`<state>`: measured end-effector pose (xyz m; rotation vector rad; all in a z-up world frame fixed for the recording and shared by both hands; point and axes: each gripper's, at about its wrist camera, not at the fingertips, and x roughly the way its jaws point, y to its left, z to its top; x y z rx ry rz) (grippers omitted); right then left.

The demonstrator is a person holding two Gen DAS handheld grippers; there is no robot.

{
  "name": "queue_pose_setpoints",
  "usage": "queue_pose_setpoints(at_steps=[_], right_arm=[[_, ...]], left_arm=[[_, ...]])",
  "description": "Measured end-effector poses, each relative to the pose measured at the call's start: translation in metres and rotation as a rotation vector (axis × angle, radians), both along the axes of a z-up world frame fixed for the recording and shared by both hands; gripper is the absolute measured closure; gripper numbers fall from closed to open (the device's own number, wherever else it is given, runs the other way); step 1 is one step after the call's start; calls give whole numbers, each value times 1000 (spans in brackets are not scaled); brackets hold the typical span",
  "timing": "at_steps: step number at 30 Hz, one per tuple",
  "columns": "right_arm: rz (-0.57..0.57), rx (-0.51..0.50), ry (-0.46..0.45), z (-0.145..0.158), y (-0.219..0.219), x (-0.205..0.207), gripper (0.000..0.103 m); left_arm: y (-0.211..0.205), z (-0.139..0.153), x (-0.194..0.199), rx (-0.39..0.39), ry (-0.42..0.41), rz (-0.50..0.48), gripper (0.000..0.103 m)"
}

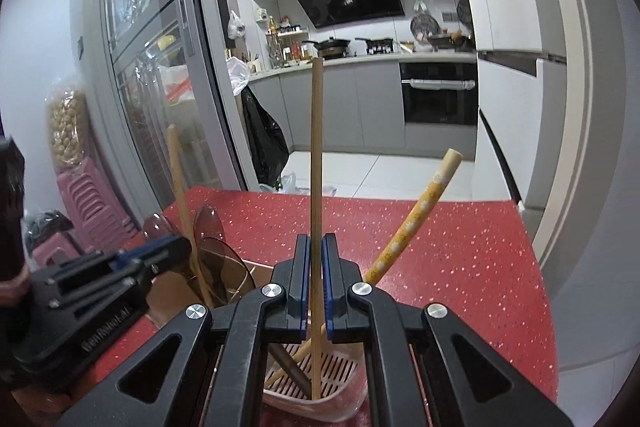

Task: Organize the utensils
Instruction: 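Carry both chopsticks to the beige holder and open both tools to drop them in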

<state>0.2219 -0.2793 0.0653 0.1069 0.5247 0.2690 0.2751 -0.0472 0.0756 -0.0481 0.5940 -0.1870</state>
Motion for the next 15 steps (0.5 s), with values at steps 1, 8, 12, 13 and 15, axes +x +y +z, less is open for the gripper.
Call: queue_pose_setpoints(at_steps=[1,8,12,13,15], right_arm=[[2,6,8,0,-1,1,97],[9,42,63,0,-7,5,96],[24,66,89,1,-10,5,67],[24,74,88,2,-10,3,64],[25,87,80,5,-11,-2,64]], left_arm=[[1,0,0,-6,8,-1,72],[0,7,-13,6,8,-10,72],[2,8,-22,12,18,-9,72],[3,8,-25,11,24,-8,72],[5,7,-30,14,47,-7,72]])
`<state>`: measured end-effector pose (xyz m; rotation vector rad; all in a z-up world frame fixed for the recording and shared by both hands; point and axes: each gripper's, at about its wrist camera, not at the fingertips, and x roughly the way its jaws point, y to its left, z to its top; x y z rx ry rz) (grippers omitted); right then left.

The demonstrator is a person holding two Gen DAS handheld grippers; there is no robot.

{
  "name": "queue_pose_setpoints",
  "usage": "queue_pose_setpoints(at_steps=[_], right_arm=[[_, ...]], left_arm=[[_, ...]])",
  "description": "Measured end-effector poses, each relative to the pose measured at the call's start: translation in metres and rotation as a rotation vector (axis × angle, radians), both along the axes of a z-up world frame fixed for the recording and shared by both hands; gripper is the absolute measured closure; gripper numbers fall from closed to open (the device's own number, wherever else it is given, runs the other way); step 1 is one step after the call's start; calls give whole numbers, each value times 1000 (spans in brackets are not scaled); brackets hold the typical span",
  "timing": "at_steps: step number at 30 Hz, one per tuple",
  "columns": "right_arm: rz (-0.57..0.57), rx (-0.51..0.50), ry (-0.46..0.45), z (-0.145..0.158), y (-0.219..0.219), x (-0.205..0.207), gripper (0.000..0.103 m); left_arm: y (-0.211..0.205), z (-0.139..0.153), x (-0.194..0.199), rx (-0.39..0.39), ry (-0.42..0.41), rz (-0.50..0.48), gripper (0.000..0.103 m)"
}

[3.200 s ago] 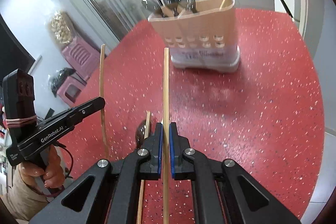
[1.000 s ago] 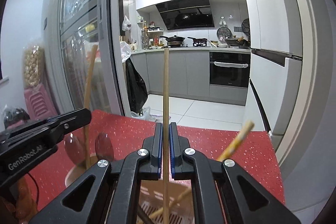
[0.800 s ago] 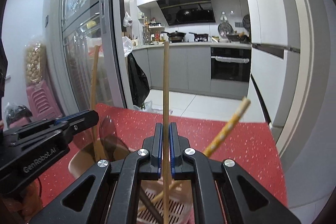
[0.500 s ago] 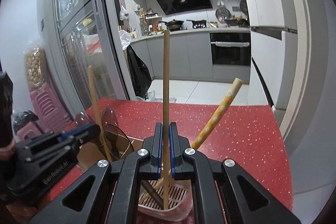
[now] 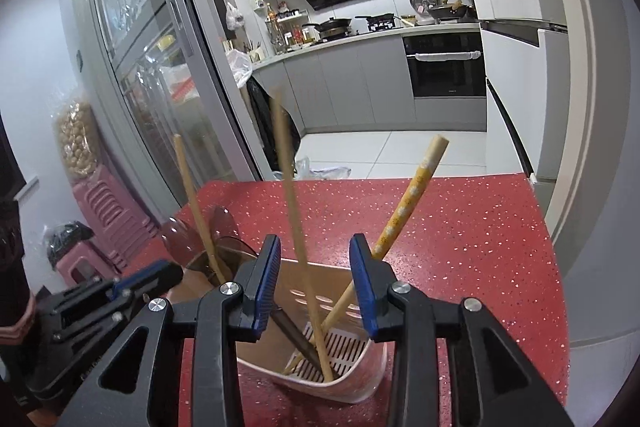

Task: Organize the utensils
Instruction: 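Carry both chopsticks to the beige holder and open both tools to drop them in, then move both open tools back over the remaining utensils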

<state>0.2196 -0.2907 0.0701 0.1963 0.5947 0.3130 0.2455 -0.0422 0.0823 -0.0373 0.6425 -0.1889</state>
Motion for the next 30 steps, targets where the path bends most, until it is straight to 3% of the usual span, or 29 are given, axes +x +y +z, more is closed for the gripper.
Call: queue_pose_setpoints(at_steps=[3,7,10,15,19,30], right_arm=[[8,13,8,5,-1,-9,63],[11,9,19,9,-3,-28,50],[11,1,47,7,-5,-45,48],[4,8,138,-10,-6,-71,46],[-6,-12,216,-28,-3,-93,39],[-20,-10,368,-67,0,-137,28]], left_arm=[[3,-3,-10,1,31,-5,72],[9,-6,-31,7,67,-13,72],[14,-14,-46,7,108,-10,72],[21,-30,-72,11,171,-2,72],[25,-42,-92,16,212,7,72],[34,-68,-135,11,274,36,72]])
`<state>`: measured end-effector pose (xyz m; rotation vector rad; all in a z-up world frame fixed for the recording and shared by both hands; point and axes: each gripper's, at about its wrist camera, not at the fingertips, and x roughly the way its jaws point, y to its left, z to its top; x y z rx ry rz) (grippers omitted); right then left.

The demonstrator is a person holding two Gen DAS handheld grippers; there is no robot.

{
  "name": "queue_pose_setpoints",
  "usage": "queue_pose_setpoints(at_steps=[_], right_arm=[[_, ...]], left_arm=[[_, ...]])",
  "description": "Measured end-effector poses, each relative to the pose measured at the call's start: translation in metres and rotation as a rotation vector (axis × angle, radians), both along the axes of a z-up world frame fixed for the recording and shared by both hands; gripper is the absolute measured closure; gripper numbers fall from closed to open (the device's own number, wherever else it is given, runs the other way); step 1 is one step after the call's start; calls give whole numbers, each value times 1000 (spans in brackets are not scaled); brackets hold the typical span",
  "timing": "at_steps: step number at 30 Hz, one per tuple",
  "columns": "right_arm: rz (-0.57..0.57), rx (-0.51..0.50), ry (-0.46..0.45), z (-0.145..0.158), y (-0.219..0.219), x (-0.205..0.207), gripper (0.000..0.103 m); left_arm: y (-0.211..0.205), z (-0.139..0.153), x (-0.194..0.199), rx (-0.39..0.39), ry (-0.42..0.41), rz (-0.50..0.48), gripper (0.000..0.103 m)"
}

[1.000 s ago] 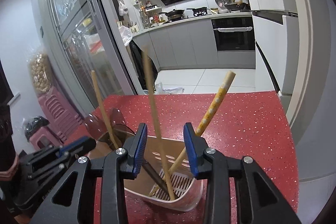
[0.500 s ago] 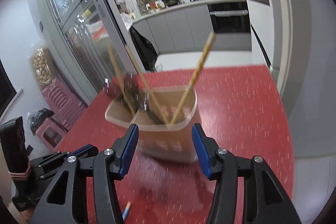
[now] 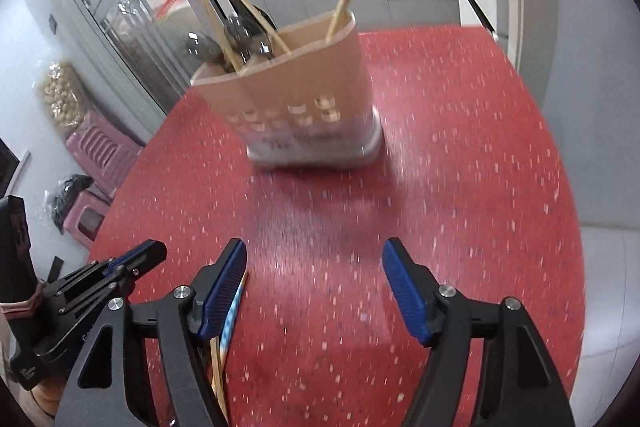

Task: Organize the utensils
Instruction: 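Move both open tools back over the remaining utensils, then grasp a wooden chopstick with the right tool while the left tool grasps a dark spoon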

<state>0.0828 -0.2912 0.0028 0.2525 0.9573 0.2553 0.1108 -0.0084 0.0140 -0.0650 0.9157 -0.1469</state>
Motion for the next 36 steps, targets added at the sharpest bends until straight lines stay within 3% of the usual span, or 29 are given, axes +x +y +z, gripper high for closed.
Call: queue_pose_setpoints(at_steps=[16,17,18,25,36], right_arm=[[20,-3,85,-28,20,-42,22],[25,-2,90,-31,23,-45,22],[29,-5,93,-33,25,-47,22],[65,-20,145,-48,39,-58,22],[176,-63,144,-44,74,-65,22]], left_arm=[[26,-27,-39,-8,57,52,71],[28,-29,-42,-8,58,55,48],[31,-31,-44,-6,62,60,0],[48,-44,-55,25,56,99,0],[77,-54,-61,-8,80,166,0]])
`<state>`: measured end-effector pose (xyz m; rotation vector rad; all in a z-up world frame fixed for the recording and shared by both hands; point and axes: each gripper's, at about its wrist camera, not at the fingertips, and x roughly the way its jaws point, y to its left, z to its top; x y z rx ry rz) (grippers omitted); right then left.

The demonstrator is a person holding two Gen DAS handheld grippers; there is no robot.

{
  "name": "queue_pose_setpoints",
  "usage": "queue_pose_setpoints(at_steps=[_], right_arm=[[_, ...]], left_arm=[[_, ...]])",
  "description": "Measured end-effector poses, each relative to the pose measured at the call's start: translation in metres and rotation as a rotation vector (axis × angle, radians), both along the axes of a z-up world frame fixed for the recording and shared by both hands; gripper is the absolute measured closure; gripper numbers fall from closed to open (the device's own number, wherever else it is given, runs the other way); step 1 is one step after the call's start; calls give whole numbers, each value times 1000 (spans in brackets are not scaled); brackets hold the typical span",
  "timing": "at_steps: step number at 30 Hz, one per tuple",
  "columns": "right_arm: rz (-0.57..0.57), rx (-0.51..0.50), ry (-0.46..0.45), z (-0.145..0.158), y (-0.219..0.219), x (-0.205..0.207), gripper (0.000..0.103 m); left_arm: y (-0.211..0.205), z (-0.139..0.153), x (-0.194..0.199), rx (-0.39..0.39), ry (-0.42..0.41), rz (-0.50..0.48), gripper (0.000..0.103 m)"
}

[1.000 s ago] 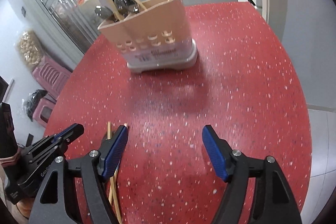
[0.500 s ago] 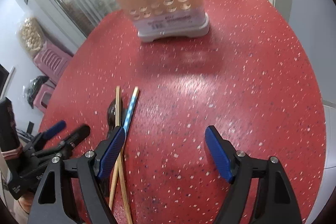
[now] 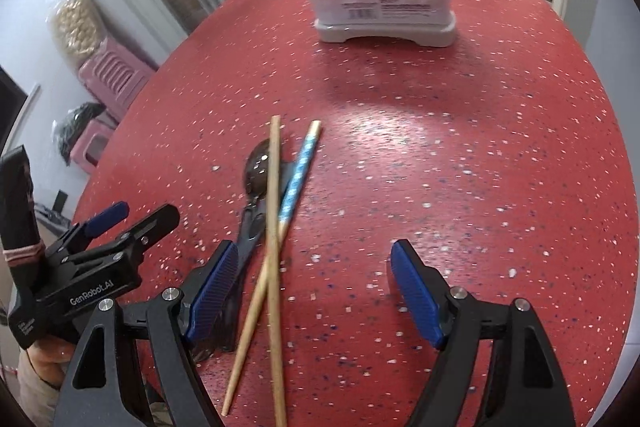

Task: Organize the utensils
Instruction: 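Grasp a wooden chopstick with the right tool while the left tool grasps a dark spoon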

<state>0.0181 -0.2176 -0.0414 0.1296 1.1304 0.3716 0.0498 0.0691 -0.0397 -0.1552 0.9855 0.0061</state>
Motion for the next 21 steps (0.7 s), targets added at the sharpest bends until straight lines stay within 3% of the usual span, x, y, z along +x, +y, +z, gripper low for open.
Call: queue_pose_setpoints(at_steps=[2,10,21], right_arm=[[20,-4,4,-2,7,2,24],[77,-30,35,-14,27,9,62],[123,-58,22,-17,36,10,93]], left_arm=[[4,-1,-2,-6,3,-1,0],[7,1,-4,-3,8,14,0],[-11,3,-2,9,23,-47,0]])
